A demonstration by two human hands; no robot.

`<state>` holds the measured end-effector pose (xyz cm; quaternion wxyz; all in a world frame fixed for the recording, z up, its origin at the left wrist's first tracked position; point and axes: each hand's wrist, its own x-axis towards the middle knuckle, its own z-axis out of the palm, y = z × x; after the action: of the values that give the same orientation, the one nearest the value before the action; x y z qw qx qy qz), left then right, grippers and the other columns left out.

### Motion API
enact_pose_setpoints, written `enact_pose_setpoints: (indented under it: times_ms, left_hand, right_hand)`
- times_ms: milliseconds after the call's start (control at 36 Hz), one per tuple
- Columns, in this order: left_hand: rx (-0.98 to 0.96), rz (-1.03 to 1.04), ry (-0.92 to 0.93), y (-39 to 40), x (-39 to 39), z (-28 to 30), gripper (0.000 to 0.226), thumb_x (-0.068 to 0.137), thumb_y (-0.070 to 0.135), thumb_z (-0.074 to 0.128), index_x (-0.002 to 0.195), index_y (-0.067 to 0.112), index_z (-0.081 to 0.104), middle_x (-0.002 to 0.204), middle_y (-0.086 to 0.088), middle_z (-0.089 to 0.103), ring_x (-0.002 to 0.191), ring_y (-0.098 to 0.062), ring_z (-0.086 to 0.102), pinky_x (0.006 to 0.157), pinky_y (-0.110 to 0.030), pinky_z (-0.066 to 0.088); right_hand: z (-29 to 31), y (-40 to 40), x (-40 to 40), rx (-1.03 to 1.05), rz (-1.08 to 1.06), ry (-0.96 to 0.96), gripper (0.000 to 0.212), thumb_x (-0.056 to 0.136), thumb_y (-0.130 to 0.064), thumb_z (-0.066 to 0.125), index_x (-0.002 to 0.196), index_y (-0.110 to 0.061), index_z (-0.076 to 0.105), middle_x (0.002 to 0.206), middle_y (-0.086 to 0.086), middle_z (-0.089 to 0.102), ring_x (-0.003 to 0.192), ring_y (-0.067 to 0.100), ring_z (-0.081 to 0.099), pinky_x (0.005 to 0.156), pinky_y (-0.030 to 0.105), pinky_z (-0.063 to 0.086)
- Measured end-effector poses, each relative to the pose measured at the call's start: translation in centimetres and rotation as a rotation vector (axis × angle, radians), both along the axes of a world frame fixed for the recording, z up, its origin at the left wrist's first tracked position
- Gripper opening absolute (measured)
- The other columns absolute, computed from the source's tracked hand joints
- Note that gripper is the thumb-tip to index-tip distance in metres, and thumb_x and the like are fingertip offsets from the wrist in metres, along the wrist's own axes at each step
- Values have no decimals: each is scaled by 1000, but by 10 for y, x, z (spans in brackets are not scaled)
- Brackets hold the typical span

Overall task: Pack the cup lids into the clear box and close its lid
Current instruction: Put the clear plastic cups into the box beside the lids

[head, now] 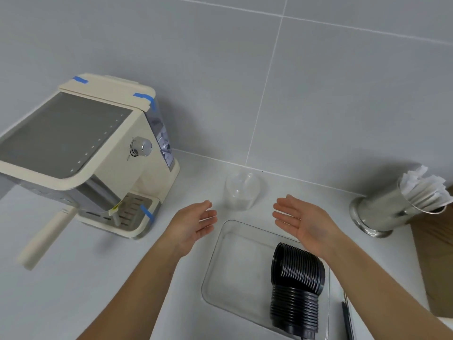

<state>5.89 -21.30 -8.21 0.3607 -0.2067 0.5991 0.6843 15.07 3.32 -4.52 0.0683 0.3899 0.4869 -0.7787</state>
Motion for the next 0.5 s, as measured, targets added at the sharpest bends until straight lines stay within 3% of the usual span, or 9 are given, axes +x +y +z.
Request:
enact_pose_setpoints:
  times_ms: [83,222,389,500]
  left_hand:
    - [-49,-45,51,14,-12,0,30,95,27,64,120,10,61,116,-11,68,108,-25,66,87,-34,54]
    - [-85,-88,82,36,-31,1,7,96,27,61,95,20,61,114,-8,65,109,-25,63,92,-35,51]
    - [-136,-119,58,52,-46,-11,27,94,34,62,115,17,61,117,-4,62,111,-25,61,93,-35,52]
    - [-183,-152,35,58,-51,-17,14,92,38,64,91,24,61,109,1,59,114,-24,58,97,-35,51]
  right_hand:
    - [-5,1,-16,35,11,-21,33,92,-23,62,116,-1,64,118,15,66,108,29,65,87,37,53]
    - [-18,4,-41,120,60,-56,32,91,-21,65,116,-1,63,118,14,65,108,28,64,92,40,52]
    - [-35,3,-65,197,130,-92,29,90,-21,66,115,-7,61,121,12,61,111,28,60,94,39,51]
    - [-43,1,-80,231,169,-103,30,89,-24,67,115,-11,62,120,7,61,113,26,59,92,37,51]
